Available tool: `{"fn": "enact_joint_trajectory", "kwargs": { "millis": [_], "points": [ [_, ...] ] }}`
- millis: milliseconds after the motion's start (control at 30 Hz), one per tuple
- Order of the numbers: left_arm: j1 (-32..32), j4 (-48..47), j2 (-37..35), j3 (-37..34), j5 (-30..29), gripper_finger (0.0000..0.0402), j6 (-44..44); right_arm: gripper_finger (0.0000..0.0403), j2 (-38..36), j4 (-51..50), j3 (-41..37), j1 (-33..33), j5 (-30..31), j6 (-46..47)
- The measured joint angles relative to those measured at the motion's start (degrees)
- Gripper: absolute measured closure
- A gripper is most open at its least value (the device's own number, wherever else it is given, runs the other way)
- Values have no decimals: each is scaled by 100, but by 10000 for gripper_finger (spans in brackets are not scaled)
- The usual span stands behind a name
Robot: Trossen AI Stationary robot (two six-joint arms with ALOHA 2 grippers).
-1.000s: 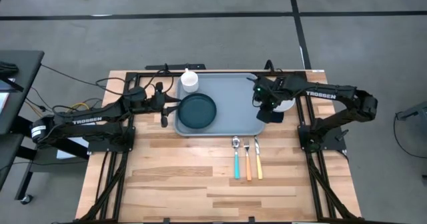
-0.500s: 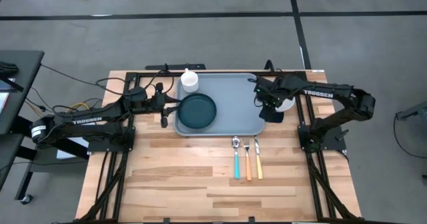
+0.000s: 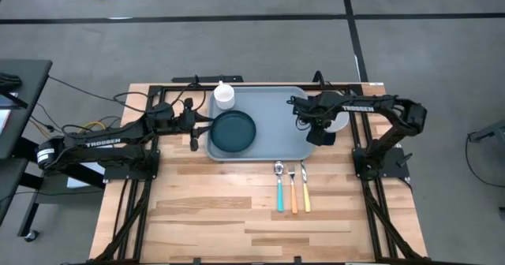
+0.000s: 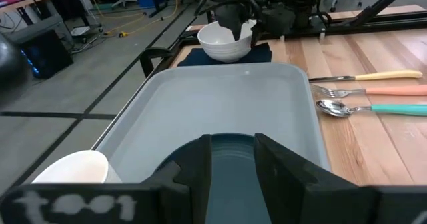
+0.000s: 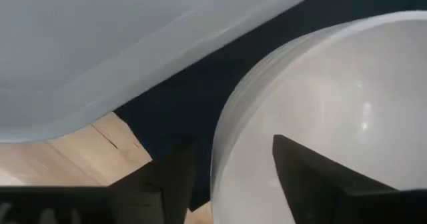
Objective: Set up tray
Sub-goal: Put the white bowl on top of the green plate
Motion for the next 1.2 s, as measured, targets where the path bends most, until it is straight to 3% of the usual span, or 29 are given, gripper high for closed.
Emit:
{"fn": "enact_joint_trajectory", "kwargs": {
  "millis": [400,800,967,1200],
  "points": [
    [0,4,0,0,0,299,-2,394,-319,-239,2,2,-54,-73],
    [0,7,-2,0,0,299,-64,396,-812,-474,368,43,-43,234],
    [0,9,-2,0,-212,299,-359,400,-757,-373,1098,254,-42,230],
    [2,9,-1,2,-544,299,-480,401,-284,701,2218,694,-343,-250]
  ]
}}
